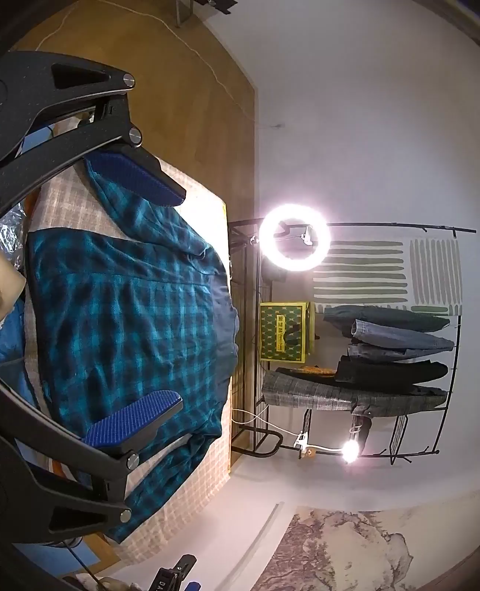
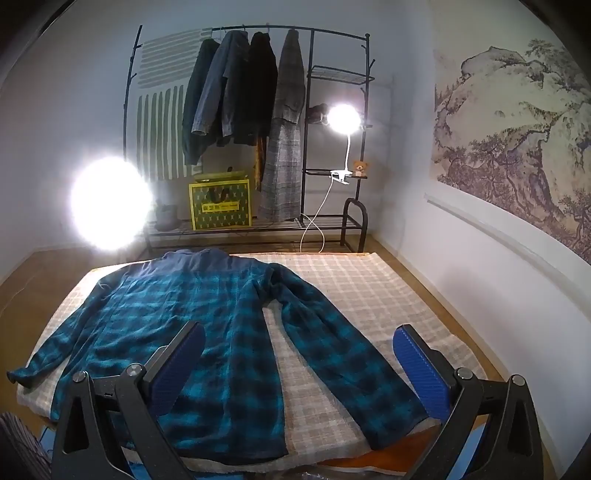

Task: Fold large clothes

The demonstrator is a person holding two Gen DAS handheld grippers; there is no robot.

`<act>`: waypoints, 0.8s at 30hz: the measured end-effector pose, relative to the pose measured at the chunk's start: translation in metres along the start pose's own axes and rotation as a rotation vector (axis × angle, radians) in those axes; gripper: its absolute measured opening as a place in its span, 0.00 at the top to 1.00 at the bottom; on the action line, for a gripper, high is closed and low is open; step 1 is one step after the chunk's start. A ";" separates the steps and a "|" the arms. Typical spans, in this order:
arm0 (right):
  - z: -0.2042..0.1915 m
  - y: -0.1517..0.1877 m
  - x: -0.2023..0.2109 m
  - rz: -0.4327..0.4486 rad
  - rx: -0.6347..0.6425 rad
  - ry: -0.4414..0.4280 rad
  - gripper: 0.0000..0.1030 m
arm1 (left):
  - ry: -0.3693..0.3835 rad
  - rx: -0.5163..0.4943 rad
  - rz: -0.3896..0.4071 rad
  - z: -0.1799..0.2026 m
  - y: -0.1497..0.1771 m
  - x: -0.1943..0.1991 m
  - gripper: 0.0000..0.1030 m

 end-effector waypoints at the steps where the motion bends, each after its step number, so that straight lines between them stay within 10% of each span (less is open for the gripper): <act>1: 0.000 0.000 0.000 0.002 -0.001 0.001 0.00 | -0.001 0.002 0.001 0.000 -0.001 0.001 0.01; 24: 0.000 -0.005 0.007 0.041 -0.012 0.003 0.00 | 0.005 0.007 -0.004 -0.004 0.001 -0.001 0.01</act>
Point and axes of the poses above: each gripper's, at about its wrist camera, not at the fingertips, and x roughly against the way its jaws point, z to its right, y to its underside, the point moved 3 cm from there along -x, roughly the way its jaws point, and after that the axes turned 7 degrees about y, right-handed, at the moved point
